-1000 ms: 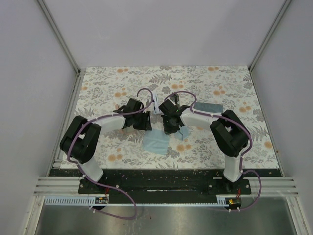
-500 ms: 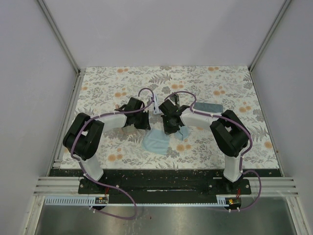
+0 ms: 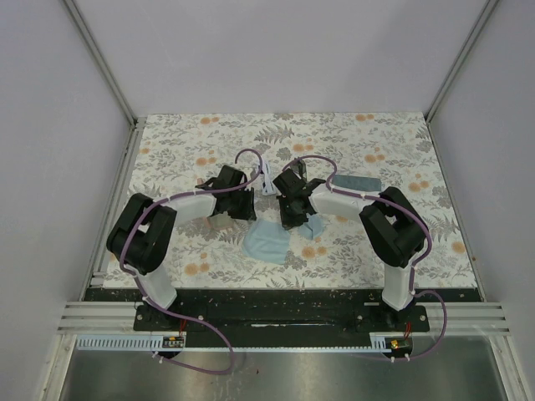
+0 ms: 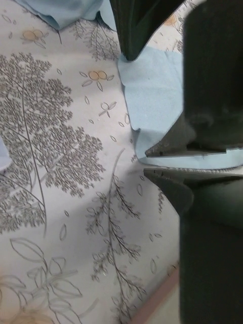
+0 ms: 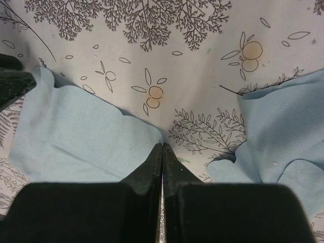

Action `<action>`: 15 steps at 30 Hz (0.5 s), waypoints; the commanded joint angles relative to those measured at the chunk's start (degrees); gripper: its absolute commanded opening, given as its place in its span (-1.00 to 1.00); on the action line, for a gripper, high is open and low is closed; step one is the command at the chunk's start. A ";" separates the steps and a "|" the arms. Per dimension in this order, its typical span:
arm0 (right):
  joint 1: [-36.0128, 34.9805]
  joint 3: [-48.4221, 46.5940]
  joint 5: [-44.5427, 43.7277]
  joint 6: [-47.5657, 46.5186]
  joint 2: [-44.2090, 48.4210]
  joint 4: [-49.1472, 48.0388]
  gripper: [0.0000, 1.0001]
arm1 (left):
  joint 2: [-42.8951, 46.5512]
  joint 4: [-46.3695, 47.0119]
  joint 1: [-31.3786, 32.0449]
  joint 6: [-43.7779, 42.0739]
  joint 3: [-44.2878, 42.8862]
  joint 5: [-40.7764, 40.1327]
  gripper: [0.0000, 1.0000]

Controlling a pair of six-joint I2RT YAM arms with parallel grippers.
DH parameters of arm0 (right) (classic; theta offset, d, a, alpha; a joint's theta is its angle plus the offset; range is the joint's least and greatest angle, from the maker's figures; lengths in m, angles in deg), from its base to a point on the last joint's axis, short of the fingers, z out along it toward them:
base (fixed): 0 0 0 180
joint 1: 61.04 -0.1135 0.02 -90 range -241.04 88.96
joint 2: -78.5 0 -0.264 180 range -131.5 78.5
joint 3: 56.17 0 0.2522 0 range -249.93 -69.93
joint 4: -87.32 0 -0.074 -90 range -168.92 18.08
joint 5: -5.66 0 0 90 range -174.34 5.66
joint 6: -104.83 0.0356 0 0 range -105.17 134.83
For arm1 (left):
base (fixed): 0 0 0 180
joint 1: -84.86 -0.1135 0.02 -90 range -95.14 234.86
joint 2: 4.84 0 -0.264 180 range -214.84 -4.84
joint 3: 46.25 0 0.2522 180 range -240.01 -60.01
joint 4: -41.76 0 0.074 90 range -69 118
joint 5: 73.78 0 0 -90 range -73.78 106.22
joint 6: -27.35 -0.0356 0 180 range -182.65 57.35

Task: Organize the sunglasses

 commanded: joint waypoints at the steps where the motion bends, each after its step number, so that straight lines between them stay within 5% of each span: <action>1: 0.80 0.79 -0.02 -0.54 1.61 0.07 -1.00 | 4.51 -0.15 -0.90 -1.22 0.47 -4.24 -0.34; 4: 0.80 0.88 0.07 -0.54 1.69 0.16 -1.00 | 3.73 -0.85 -0.90 -2.19 -0.41 -4.07 0.03; 15: 0.97 0.89 0.42 -0.54 1.96 0.07 -1.00 | 1.61 -2.70 0.86 -7.11 -1.03 -2.05 0.08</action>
